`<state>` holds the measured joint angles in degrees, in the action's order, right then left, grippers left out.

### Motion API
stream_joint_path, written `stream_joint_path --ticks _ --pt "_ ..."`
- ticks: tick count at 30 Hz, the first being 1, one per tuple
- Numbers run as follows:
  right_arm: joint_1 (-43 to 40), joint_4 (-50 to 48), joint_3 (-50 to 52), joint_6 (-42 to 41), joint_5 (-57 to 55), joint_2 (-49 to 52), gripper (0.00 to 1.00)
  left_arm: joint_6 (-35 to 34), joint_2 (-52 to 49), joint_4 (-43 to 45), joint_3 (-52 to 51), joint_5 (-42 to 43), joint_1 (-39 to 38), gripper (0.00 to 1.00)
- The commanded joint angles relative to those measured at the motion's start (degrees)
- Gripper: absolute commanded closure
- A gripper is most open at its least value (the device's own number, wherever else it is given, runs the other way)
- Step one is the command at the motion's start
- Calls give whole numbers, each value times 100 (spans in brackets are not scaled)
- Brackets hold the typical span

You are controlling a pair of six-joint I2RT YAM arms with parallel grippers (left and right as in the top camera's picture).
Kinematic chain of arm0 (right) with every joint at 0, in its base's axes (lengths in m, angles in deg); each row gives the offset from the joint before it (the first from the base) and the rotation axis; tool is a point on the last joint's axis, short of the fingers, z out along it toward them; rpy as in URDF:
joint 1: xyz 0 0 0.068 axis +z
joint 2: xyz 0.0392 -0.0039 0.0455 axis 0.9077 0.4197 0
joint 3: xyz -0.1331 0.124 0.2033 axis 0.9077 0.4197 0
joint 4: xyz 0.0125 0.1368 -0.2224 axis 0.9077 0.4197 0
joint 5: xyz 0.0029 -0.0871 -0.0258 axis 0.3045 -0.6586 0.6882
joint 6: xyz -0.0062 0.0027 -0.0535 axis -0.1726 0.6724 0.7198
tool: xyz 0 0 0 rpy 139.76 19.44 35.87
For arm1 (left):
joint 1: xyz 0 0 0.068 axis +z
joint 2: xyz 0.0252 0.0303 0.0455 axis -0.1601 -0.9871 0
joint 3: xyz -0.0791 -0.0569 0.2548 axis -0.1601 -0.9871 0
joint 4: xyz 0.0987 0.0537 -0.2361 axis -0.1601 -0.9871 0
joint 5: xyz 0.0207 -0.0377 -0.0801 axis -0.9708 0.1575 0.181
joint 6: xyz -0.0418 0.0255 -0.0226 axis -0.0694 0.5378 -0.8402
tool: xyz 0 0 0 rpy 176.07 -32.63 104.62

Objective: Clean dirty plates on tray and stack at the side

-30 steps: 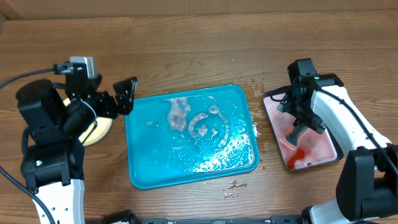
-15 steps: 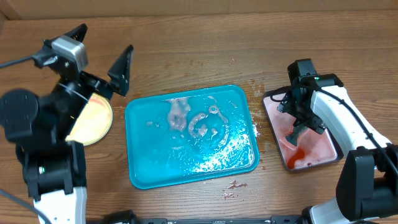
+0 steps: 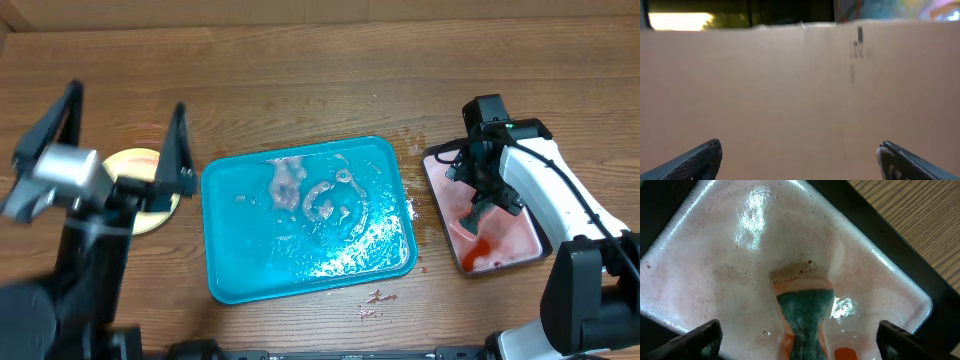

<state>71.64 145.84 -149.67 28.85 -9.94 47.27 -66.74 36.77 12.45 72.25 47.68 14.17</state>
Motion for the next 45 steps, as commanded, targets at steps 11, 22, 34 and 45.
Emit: stream_joint_path --ticks 11,22,34,45 --pt "-7 -24 -7 -9 -81 -22 0 -341 1631 1921 -2238 -282 -33 0" --pt "-7 -22 -7 -9 -81 -22 0 -841 3016 3622 -4848 -592 -59 0" --pt "-7 -22 -7 -11 -81 -22 0 -1016 3790 4155 -6107 -896 -61 0" --pt "-7 -24 -7 -11 -79 -22 0 -1316 3790 3307 -6369 -1248 -63 0"
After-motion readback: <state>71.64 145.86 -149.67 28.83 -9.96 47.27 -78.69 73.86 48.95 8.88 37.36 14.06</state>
